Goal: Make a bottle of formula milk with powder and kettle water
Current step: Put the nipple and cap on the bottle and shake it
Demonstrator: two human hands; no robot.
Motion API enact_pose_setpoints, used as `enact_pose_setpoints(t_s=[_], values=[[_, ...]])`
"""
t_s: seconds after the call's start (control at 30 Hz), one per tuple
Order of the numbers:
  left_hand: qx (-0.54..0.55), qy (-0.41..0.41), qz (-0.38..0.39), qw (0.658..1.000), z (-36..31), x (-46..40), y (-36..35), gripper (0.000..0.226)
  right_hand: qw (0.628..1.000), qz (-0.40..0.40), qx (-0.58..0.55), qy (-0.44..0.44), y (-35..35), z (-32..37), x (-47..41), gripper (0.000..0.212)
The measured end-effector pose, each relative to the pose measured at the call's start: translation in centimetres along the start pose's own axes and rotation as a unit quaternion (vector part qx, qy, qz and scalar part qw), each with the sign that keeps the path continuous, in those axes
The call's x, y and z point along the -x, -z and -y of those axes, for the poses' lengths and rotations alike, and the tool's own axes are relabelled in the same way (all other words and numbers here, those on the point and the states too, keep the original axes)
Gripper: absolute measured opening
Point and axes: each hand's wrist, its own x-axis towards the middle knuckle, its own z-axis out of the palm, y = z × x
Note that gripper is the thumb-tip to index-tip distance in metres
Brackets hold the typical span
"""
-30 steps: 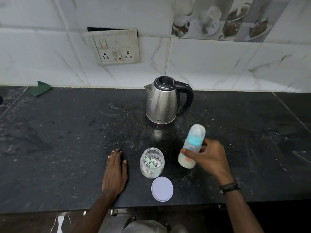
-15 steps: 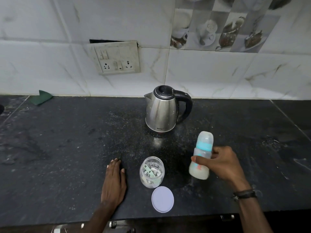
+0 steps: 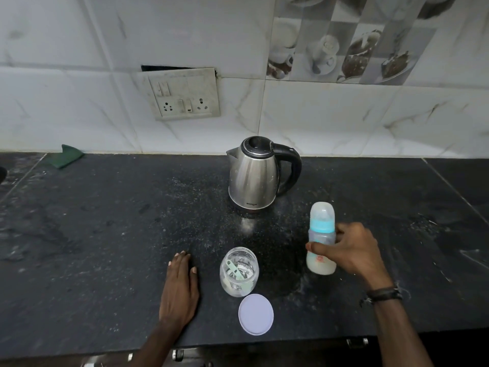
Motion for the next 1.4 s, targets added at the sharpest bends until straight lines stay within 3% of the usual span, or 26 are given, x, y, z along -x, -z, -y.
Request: enact_pose_setpoints(t_s=[0.17, 0.23, 0.3, 0.33, 0.4, 0.57, 0.73, 0.8, 0.83, 0.93, 1.03, 1.17, 1.23, 1.33, 1.4], values=[[-0.004, 0.0, 0.002, 1.0, -0.2, 0.0, 0.1, 0.048, 0.998, 0.053, 0.034, -0.01, 1.0, -0.3, 0.2, 0.055], [-0.004, 0.001, 0.001, 1.0, -0.2, 0.0, 0.1, 0.048, 0.994, 0.105, -0.014, 0.022, 0.7, -0.4, 0.4, 0.042], [-0.006, 0.001, 0.004, 1.0, -0.1, -0.1, 0.1, 0.048, 0.993, 0.084, -0.074, 0.022, 0.4, -0.2, 0.4, 0.037], [-0.007, 0.001, 0.005, 1.0, -0.1, -0.1, 0.1, 0.048, 0.996, 0.061, -0.068, 0.021, 0.1, -0.4, 0.3, 0.04], [-0.007, 0.003, 0.004, 1.0, -0.1, 0.0, 0.1, 0.049, 0.994, 0.09, -0.052, 0.025, -0.4, -0.1, 0.8, 0.048], [-0.001, 0.009, 0.003, 1.0, -0.1, -0.1, 0.1, 0.049, 0.993, 0.075, -0.054, 0.067, -1.3, -0.1, 0.6, 0.043], [0.006, 0.008, 0.001, 1.0, -0.2, 0.0, 0.2, 0.05, 0.978, 0.055, -0.178, 0.089, -2.3, -0.6, 0.5, 0.061], [0.002, 0.008, 0.008, 1.0, -0.2, 0.0, 0.2, 0.051, 0.973, 0.095, -0.193, 0.077, -2.3, -0.6, 0.1, 0.061], [0.002, 0.008, 0.008, 1.0, -0.2, 0.1, 0.2, 0.052, 0.977, 0.104, -0.175, 0.067, -2.1, -0.7, 0.0, 0.057], [0.009, 0.01, 0.001, 1.0, -0.4, 0.0, 0.4, 0.051, 0.993, 0.016, -0.085, 0.08, -1.4, -1.4, -0.2, 0.052], [0.008, 0.008, 0.001, 1.0, -0.4, 0.0, 0.3, 0.052, 0.989, 0.046, -0.103, 0.1, -1.1, -1.2, -0.3, 0.05], [0.006, 0.006, 0.001, 1.0, -0.3, 0.0, 0.3, 0.052, 0.991, -0.002, -0.091, 0.095, -0.8, -1.5, -0.5, 0.038], [0.003, 0.005, 0.002, 1.0, -0.2, 0.0, 0.2, 0.051, 0.989, 0.029, -0.118, 0.082, -1.0, -1.6, -0.6, 0.038], [0.003, 0.008, -0.001, 1.0, -0.2, 0.0, 0.1, 0.044, 0.99, -0.01, -0.108, 0.094, -0.9, -1.8, -0.7, 0.042], [0.003, 0.009, -0.003, 1.0, -0.1, 0.0, 0.1, 0.042, 0.985, 0.027, -0.145, 0.094, -0.7, -1.7, -0.7, 0.048]])
